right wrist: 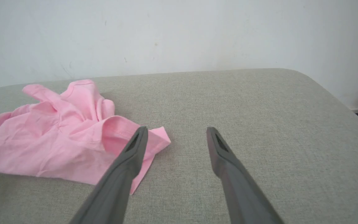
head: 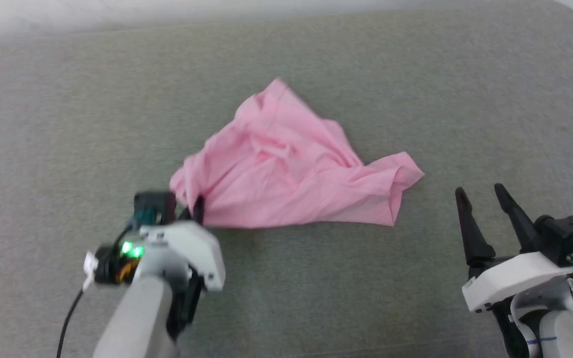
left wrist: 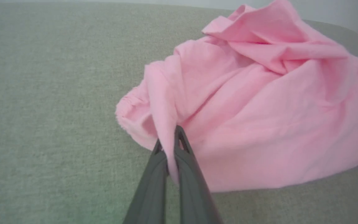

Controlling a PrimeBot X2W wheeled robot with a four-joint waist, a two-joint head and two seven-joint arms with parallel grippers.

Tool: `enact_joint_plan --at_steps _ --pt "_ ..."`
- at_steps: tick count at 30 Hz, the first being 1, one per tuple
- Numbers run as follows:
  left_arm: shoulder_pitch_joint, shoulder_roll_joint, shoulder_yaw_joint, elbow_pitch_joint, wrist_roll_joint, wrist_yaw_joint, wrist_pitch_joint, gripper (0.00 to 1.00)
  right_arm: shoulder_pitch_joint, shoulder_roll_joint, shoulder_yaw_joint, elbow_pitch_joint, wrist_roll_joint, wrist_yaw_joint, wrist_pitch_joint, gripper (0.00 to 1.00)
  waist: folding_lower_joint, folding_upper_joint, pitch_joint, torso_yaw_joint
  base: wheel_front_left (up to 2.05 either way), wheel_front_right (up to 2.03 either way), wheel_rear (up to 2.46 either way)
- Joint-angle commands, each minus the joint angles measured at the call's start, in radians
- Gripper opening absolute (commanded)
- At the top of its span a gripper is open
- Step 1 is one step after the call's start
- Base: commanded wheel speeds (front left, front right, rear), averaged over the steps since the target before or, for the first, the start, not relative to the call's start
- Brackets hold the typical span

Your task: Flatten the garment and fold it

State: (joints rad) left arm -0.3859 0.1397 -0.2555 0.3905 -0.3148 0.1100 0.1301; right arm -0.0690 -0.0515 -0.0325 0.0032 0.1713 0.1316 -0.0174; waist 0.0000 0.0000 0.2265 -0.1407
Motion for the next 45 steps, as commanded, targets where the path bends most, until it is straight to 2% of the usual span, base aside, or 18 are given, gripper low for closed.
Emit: enact_joint_plan --at_steps 1,3,5,9,13,14,16,18,21,27,28,29,31,34,37,45 --pt "0.090 0.012 0.009 -0.061 -0.014 0.017 -0.003 0.00 0.001 0.001 -0.005 -0.019 -0.015 -0.001 0.010 1.00 0.0000 0.0000 -0.048 0.077 0.00 0.00 0.00" --pt "0.166 0.005 0.012 -0.125 -0.033 0.023 -0.002 0.00 0.003 0.001 0.000 -0.037 -0.033 -0.001 0.025 1.00 0.0000 0.0000 -0.058 0.112 0.00 0.00 0.00" --pt "0.221 -0.009 0.010 -0.180 -0.062 0.015 -0.005 1.00 -0.008 0.001 0.020 -0.054 -0.058 -0.001 0.040 1.00 0.0000 0.0000 -0.062 0.146 0.00 0.00 0.00" --pt "0.260 -0.031 -0.002 -0.245 -0.087 -0.009 -0.066 1.00 -0.074 0.001 0.123 -0.062 -0.116 -0.001 0.086 1.00 0.0000 0.0000 -0.061 0.209 0.00 0.00 0.00" --pt "0.245 -0.047 -0.006 -0.259 -0.051 -0.003 -0.241 1.00 -0.197 0.001 0.276 0.001 -0.168 -0.001 0.167 1.00 0.0000 0.0000 -0.047 0.254 0.00 0.00 0.00" --pt "0.245 -0.047 -0.006 -0.259 -0.051 -0.003 -0.241 1.00 -0.197 0.001 0.276 0.001 -0.168 -0.001 0.167 1.00 0.0000 0.0000 -0.047 0.254 0.00 0.00 0.00" --pt "0.233 -0.057 -0.011 -0.246 -0.029 0.005 -0.329 1.00 -0.273 0.001 0.332 0.062 -0.175 -0.001 0.216 1.00 0.0000 0.0000 -0.034 0.275 0.00 0.00 0.00" --pt "0.214 -0.065 -0.016 -0.233 -0.009 0.010 -0.372 1.00 -0.352 0.001 0.377 0.134 -0.178 -0.001 0.267 1.00 0.0000 0.0000 -0.022 0.296 0.00 0.00 0.00" --pt "0.182 -0.076 -0.016 -0.236 0.016 0.011 -0.390 1.00 -0.454 0.001 0.426 0.235 -0.169 -0.001 0.357 1.00 0.0000 0.0000 0.000 0.327 0.00 0.00 0.00" --pt "0.161 -0.088 0.011 -0.315 0.052 -0.004 -0.391 1.00 -0.604 0.001 0.443 0.403 -0.200 -0.001 0.550 1.00 0.0000 0.0000 0.043 0.374 0.00 0.00 0.00" --pt "0.163 -0.088 0.014 -0.317 0.052 -0.006 -0.392 1.00 -0.618 0.001 0.443 0.422 -0.202 -0.001 0.578 0.77 0.0000 0.0000 0.046 0.378 0.00 0.00 0.00" --pt "0.165 -0.089 0.013 -0.320 0.046 -0.006 -0.392 1.00 -0.629 0.001 0.445 0.440 -0.203 -0.001 0.608 0.45 0.0000 0.0000 0.049 0.381 0.00 0.00 0.00" --pt "0.168 -0.089 0.010 -0.323 0.033 -0.001 -0.392 1.00 -0.643 0.001 0.452 0.461 -0.208 -0.001 0.661 0.00 0.0000 0.0000 0.051 0.383 0.00 0.00 0.00" --pt "0.174 -0.089 0.014 -0.325 0.023 0.008 -0.392 1.00 -0.644 0.001 0.420 0.456 -0.205 -0.001 0.672 0.00 0.0000 0.0000 0.046 0.374 0.00 0.00 0.00" --pt "0.183 -0.089 0.025 -0.316 0.026 0.010 -0.392 1.00 -0.609 0.001 0.346 0.402 -0.196 -0.001 0.631 0.00 0.0000 0.0000 0.029 0.355 0.00 0.00 0.00" --pt "0.195 -0.089 0.055 -0.309 0.067 -0.006 -0.392 1.00 -0.324 0.001 -0.045 0.133 -0.097 -0.001 0.485 0.00 0.0000 0.0000 -0.018 0.276 0.00 0.00 0.00"
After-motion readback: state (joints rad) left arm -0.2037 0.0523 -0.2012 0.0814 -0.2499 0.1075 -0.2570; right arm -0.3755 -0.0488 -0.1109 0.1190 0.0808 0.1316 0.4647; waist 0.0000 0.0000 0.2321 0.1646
